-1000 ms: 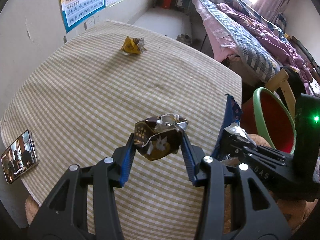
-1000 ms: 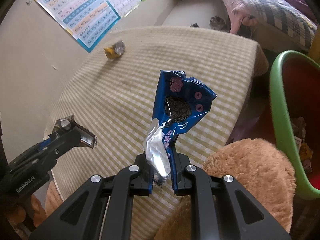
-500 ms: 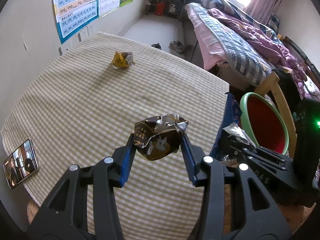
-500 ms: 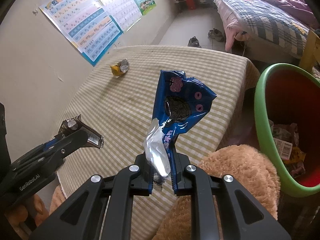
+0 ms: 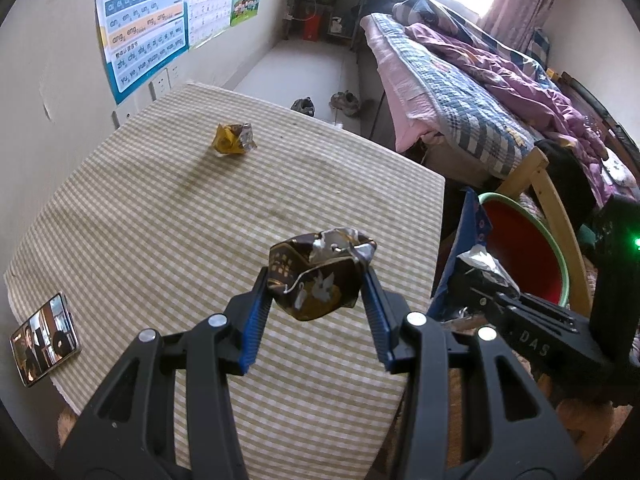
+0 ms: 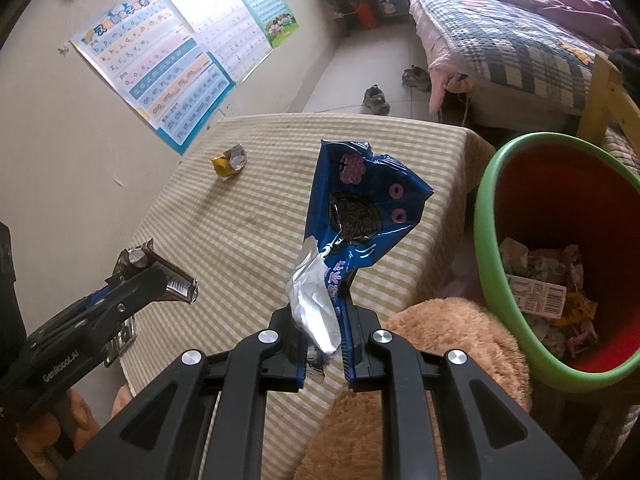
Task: Collect trash
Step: 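Carry the brown wrapper and blue bag over the red bin with both tools, then open both tools to drop the wrapper and bag into the bin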
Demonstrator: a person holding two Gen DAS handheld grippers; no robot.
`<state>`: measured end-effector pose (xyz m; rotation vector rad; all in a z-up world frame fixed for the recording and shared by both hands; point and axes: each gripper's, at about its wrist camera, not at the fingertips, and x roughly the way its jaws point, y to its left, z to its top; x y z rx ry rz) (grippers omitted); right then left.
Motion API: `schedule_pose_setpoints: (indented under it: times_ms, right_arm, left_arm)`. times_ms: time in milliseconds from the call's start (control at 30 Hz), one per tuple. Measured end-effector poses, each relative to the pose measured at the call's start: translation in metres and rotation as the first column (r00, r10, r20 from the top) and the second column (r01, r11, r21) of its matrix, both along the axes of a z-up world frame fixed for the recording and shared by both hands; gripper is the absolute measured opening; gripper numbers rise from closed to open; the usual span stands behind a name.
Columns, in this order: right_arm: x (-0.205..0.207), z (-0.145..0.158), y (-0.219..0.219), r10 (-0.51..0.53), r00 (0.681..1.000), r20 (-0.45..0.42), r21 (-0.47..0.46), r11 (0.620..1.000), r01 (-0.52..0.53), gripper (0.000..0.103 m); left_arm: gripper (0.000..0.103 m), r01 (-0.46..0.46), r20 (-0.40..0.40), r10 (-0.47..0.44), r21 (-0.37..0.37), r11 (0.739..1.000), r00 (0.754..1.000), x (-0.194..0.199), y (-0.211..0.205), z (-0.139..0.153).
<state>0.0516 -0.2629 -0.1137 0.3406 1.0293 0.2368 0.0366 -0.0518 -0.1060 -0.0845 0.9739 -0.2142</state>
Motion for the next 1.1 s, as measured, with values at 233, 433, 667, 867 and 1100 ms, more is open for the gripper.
schedule_pose_setpoints:
  times_ms: [233,433,667,867,1100]
  right_arm:
    - [-0.001,0.002,-0.011,-0.023,1.0,0.001,0.005,1.0,0.023,0.015]
    - [-0.001,0.002,-0.024,-0.051,0.999,-0.002,0.012,0.999,0.051,0.015]
    - [0.0,0.003,-0.052,-0.115,0.993,0.0,0.016,0.993,0.115,0.015]
    - [-0.001,0.003,-0.087,-0.195,0.981,0.0,0.002,0.981,0.195,0.014]
    - [-0.013,0.007,-0.138,-0.313,0.95,0.018,-0.031,0.949,0.313,0.014]
  left_arm:
    - [0.043,0.019,0.007,-0.019,-0.003,1.0,1.0,0.001,-0.009,0.005]
    - [0.043,0.041,0.009,-0.04,-0.008,0.999,0.999,0.003,-0.019,0.007]
    - [0.043,0.081,0.012,-0.081,-0.014,0.997,0.997,0.005,-0.037,0.009]
    - [0.043,0.163,-0.001,-0.164,-0.045,0.986,0.987,0.014,-0.072,0.009]
    - [0.043,0.293,-0.021,-0.296,-0.103,0.951,0.955,0.029,-0.136,0.007]
